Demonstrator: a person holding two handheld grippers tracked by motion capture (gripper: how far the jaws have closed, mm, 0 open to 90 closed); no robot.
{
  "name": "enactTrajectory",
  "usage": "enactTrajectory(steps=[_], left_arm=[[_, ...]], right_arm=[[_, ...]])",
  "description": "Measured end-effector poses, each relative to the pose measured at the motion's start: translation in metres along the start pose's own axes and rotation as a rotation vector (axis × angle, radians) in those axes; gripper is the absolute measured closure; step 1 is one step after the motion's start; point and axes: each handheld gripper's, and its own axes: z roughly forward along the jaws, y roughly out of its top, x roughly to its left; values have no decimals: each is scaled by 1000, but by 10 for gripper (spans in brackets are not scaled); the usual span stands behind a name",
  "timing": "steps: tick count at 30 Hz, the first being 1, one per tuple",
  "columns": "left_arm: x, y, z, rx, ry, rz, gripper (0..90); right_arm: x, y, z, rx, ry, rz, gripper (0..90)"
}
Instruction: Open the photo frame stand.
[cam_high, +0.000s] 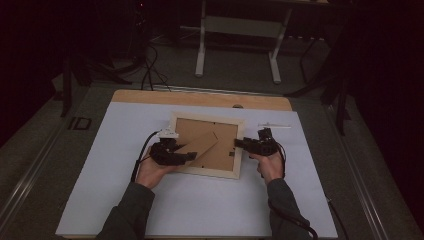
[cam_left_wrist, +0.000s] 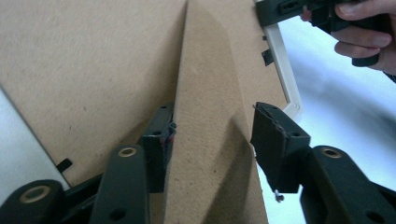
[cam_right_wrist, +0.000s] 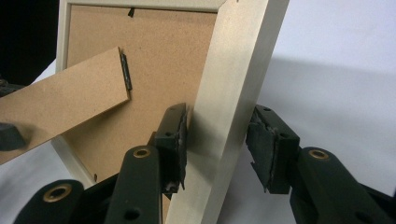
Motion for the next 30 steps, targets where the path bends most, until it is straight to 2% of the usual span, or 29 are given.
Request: enactTrajectory(steps=[4, 6, 9, 11, 23, 30], left_arm=[[2, 0, 1, -6, -24, -29, 536], [3, 0, 2, -6, -22, -38, 534], [3, 0, 4, 10, 8, -24, 556], [3, 0, 4, 8, 1, -29, 566], [-1, 0, -1, 8, 2, 39, 615], [-2, 1, -2, 0, 8, 49, 637]], right_arm=[[1, 0, -1, -6, 0, -12, 581], [2, -1, -2, -10, 0, -11, 582], [2, -1, -2, -13, 0, -13, 582], [3, -1, -3, -12, -3, -20, 582], [5, 1, -4, -22, 0, -39, 586], [6, 1, -5, -36, -4, -53, 589]])
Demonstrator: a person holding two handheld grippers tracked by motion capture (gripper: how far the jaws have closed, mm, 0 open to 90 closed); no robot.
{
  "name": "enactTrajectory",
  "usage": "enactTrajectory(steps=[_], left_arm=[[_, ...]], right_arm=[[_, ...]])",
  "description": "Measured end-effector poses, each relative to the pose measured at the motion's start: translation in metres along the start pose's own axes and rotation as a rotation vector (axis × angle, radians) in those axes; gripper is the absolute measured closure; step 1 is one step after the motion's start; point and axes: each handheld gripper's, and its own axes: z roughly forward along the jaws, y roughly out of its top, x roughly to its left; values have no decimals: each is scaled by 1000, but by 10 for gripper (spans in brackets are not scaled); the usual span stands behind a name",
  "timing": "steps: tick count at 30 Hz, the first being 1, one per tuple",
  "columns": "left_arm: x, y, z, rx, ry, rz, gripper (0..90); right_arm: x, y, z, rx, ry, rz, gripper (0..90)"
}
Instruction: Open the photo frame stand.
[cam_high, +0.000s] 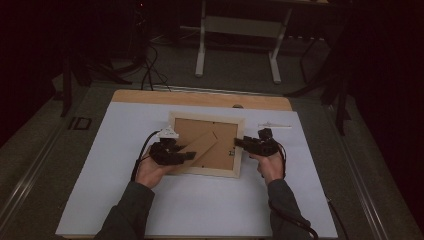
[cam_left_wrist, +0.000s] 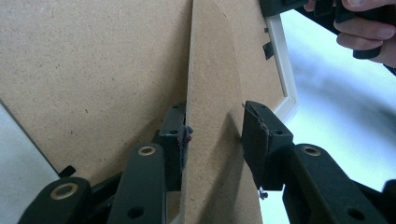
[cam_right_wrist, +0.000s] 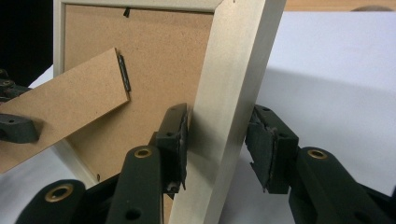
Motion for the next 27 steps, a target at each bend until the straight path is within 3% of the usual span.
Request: enactTrajectory(steps=[27], left_arm=[[-4, 8, 0, -38, 43, 28, 730]], right_arm=[[13, 15, -17, -96, -39, -96, 623]])
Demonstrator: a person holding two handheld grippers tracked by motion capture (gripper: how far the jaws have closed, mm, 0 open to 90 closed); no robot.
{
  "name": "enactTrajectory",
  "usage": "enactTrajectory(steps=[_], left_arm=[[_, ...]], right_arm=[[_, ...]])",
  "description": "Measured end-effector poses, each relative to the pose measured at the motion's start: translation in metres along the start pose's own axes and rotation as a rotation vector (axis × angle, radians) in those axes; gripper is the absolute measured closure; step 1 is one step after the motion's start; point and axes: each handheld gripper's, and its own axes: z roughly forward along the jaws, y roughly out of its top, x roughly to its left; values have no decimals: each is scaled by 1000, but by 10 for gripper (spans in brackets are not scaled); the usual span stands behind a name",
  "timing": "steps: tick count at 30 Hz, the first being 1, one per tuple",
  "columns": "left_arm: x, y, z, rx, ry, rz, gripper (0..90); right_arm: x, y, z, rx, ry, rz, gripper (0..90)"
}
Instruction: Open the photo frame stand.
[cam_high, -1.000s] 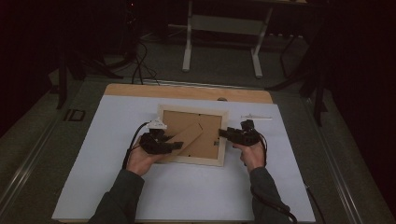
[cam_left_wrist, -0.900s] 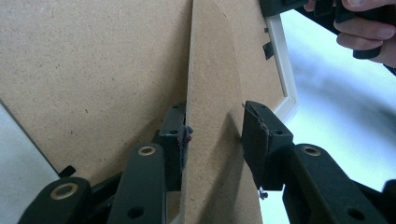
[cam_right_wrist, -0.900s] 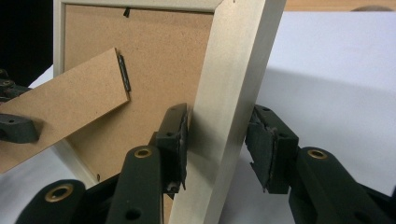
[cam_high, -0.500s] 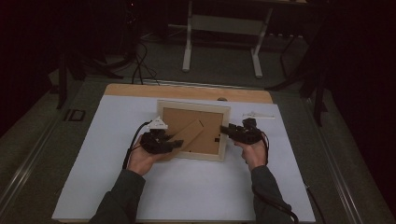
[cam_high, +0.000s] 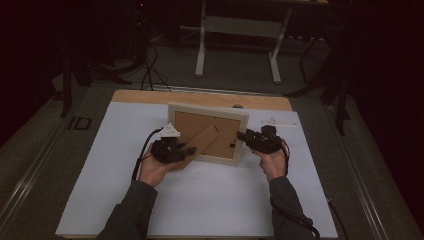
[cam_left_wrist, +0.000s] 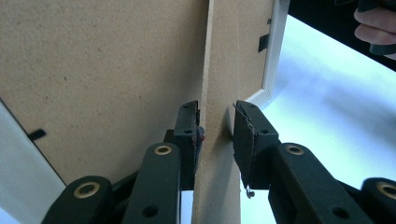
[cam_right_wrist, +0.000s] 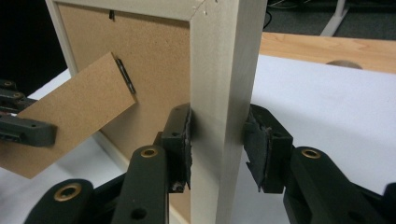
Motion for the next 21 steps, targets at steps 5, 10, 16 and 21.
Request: enactTrajectory(steps=[5, 10, 16, 21], left_arm=[[0, 3, 0, 8, 3, 14, 733], [0, 5, 1, 8, 13, 12, 737], [-3, 6, 2, 10, 23, 27, 741], [-3, 5, 2, 7, 33, 25, 741]], right_arm=[[0, 1, 1, 0, -8, -4, 623], [1, 4, 2, -3, -21, -18, 622], [2, 7, 4, 4, -29, -25, 619], [2, 9, 6, 2, -36, -20, 612]])
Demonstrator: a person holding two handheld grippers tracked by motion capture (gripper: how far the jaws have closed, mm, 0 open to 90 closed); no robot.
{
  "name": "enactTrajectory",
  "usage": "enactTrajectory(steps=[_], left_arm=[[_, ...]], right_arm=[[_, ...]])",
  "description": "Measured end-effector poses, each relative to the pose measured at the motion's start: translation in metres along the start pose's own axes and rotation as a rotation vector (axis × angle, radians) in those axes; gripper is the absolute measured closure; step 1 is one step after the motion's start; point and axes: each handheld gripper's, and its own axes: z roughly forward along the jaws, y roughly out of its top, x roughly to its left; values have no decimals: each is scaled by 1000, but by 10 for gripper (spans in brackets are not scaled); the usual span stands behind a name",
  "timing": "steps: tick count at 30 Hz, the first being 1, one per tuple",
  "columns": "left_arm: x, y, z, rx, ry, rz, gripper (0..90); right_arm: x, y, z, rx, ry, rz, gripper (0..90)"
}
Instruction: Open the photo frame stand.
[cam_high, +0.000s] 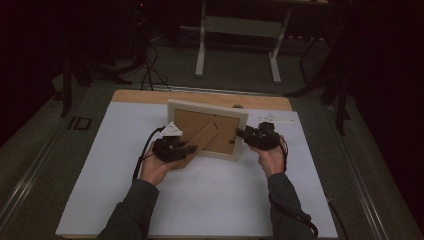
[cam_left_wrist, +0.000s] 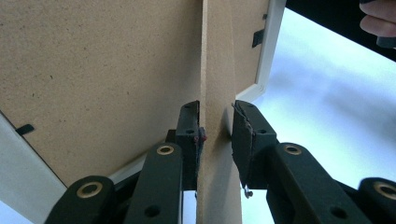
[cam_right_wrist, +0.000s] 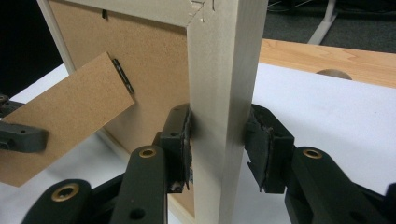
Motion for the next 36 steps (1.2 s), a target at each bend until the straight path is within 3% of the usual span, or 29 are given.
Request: enactTrajectory(steps=[6, 14, 36], left_arm=[[-1, 1, 0, -4, 26, 5, 742], [-2, 1, 0, -5, 49, 5, 760], [-15, -4, 9, -8, 63, 0, 782]], right_arm=[[2, 2, 2, -4, -10, -7, 605], [11, 8, 5, 6, -20, -51, 598], [16, 19, 12, 23, -45, -125, 547]])
